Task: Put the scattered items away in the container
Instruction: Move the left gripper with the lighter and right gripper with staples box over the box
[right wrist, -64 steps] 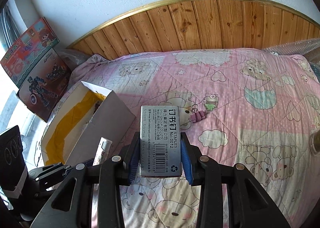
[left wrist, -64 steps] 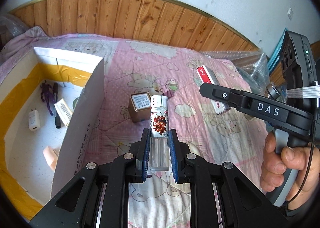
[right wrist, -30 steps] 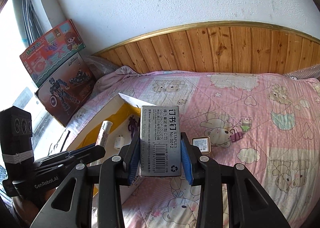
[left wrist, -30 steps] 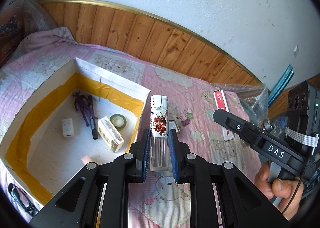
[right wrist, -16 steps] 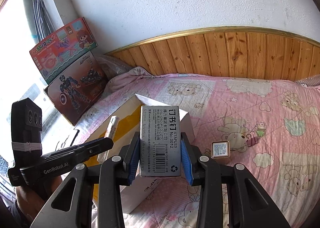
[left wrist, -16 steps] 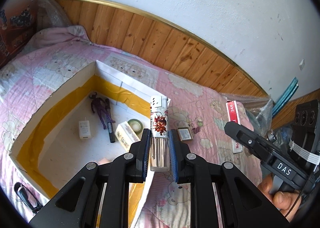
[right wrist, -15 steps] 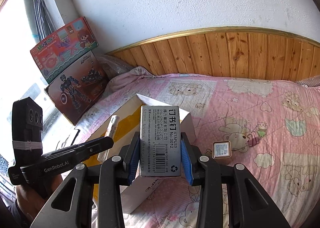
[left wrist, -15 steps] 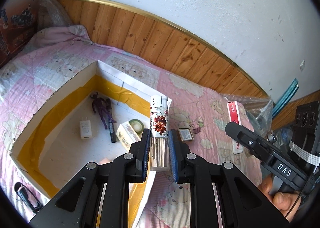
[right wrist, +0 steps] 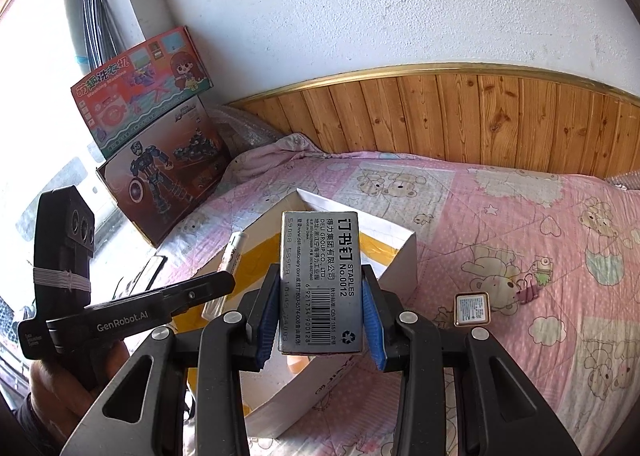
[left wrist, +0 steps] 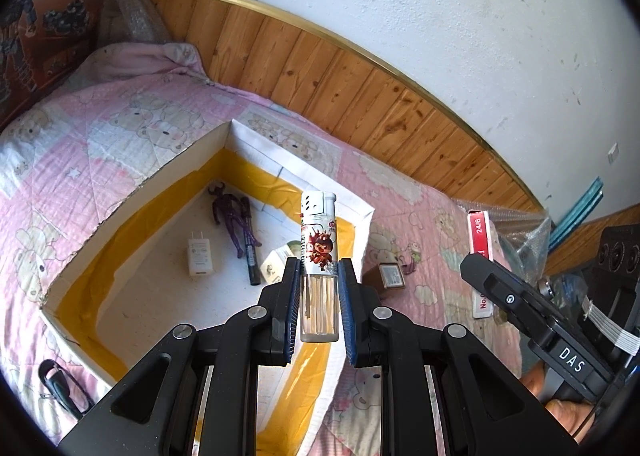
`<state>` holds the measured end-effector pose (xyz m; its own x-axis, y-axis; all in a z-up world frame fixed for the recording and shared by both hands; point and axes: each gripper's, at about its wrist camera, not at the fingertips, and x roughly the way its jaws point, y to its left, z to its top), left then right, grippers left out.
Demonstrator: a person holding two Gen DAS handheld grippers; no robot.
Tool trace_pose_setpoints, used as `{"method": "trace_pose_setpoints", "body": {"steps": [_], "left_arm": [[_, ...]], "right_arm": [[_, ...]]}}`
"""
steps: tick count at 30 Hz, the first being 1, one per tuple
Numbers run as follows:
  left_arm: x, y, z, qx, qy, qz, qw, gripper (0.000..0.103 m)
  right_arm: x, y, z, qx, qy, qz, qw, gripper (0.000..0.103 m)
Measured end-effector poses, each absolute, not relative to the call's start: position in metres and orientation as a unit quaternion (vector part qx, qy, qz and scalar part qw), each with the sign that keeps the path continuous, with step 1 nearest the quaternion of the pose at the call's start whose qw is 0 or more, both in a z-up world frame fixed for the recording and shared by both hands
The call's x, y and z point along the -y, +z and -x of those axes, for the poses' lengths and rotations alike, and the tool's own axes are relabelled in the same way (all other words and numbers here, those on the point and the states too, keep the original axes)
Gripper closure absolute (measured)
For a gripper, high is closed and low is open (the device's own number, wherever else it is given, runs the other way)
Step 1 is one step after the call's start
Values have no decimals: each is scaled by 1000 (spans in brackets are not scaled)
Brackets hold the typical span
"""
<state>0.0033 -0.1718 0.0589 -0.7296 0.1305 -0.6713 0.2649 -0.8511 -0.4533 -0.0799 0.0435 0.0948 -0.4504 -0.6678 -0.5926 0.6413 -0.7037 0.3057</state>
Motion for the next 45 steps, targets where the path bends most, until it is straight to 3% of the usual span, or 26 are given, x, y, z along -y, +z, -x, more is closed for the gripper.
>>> {"method": "trace_pose_setpoints", "body": {"steps": [15,28,45], "left_arm": [[209,34,-10,-286,-868,-398,78,84],[212,17,-2,-192,-872,-432,124,84],[236,-13,-1,-175,-854,-472,129,84]], "right_arm": [[-5,83,61,-5,-833,-360,420,64],[31,53,51,-31,-812,-388,435,64],[80,21,40,-83,-783,-433,439,64]]}}
